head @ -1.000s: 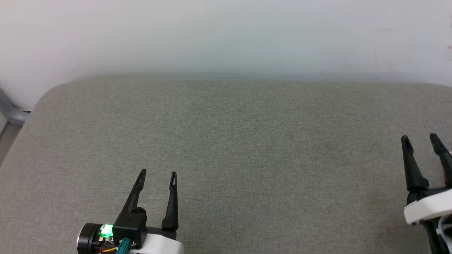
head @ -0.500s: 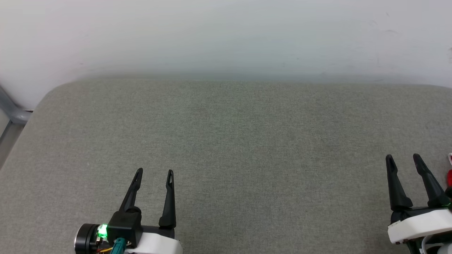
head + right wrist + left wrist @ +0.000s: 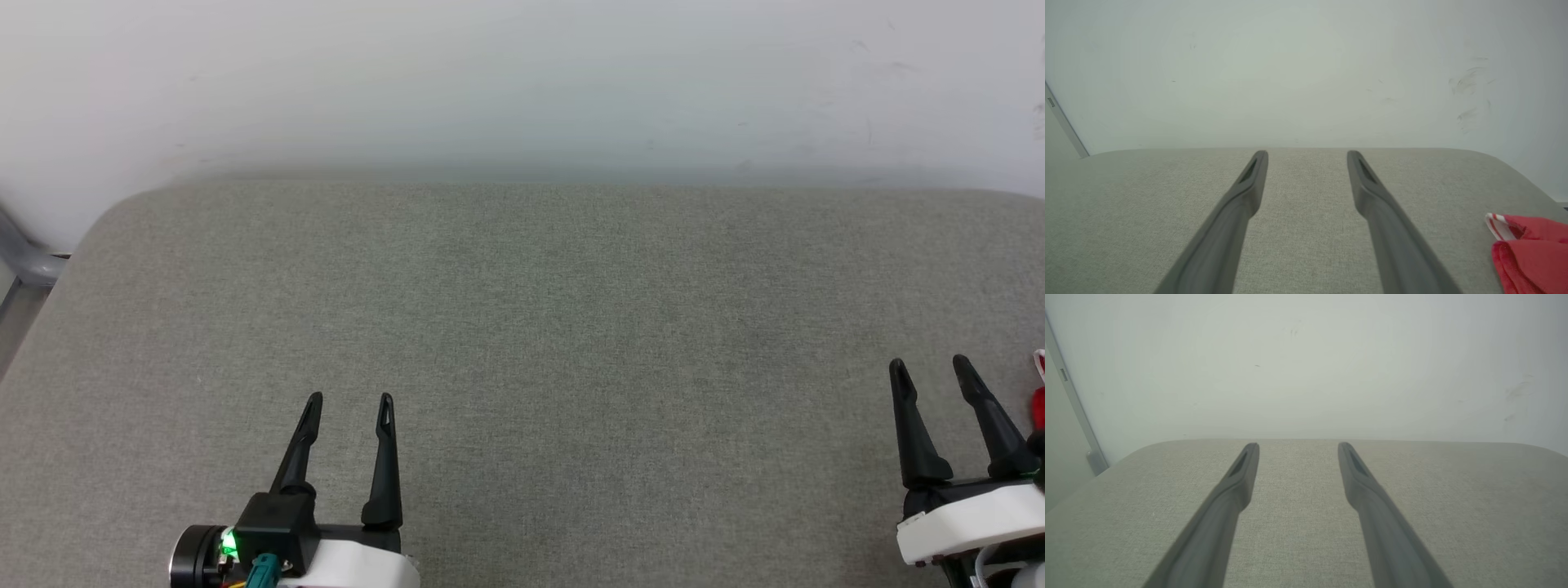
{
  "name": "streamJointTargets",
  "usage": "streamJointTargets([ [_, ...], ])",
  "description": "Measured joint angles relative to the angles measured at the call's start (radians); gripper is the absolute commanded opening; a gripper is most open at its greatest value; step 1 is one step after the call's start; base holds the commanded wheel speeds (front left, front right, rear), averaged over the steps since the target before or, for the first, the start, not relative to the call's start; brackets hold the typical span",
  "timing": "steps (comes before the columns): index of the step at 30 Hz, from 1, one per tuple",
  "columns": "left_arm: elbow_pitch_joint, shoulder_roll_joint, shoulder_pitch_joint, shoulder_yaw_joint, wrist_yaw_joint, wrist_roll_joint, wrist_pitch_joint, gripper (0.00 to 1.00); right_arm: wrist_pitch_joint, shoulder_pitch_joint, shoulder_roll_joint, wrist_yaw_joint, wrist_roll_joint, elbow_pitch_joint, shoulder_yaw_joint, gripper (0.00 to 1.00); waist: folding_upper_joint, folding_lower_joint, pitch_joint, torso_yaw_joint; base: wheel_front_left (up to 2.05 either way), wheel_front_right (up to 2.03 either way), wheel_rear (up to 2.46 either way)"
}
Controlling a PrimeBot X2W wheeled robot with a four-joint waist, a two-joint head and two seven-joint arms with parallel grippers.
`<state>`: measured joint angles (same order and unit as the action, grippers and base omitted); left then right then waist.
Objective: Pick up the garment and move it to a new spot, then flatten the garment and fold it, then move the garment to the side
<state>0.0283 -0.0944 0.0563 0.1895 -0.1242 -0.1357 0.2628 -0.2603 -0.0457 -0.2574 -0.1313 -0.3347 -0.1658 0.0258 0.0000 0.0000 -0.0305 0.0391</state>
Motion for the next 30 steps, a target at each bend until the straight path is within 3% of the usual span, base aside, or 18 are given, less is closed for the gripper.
streamJointTargets([
  [1,0.001,0.002,0.000,-0.002,0.001,0.002,0.000,1.00,0.000,0.000,-0.001,0.000,0.001,0.000,-0.002,1.00,0.0000,0.0000,-0.001,0.000,0.00,0.00,0.00],
  [2,0.000,0.004,0.001,-0.003,0.003,0.004,0.000,0.00,0.000,0.000,-0.002,0.000,0.002,-0.001,-0.002,0.00,0.0000,0.0001,-0.002,0.000,0.00,0.00,0.00],
  [6,-0.031,0.007,0.012,0.000,0.002,-0.007,-0.002,0.00,0.007,0.017,0.017,0.000,-0.004,-0.032,-0.009,0.00,0.0000,0.0001,-0.002,0.000,0.00,0.00,0.00],
  [30,-0.106,-0.002,-0.025,-0.052,0.073,-0.472,-0.086,0.00,0.115,0.009,0.073,0.000,-0.380,-0.046,0.018,0.00,0.0000,0.0000,0.003,-0.008,0.00,0.00,0.00],
])
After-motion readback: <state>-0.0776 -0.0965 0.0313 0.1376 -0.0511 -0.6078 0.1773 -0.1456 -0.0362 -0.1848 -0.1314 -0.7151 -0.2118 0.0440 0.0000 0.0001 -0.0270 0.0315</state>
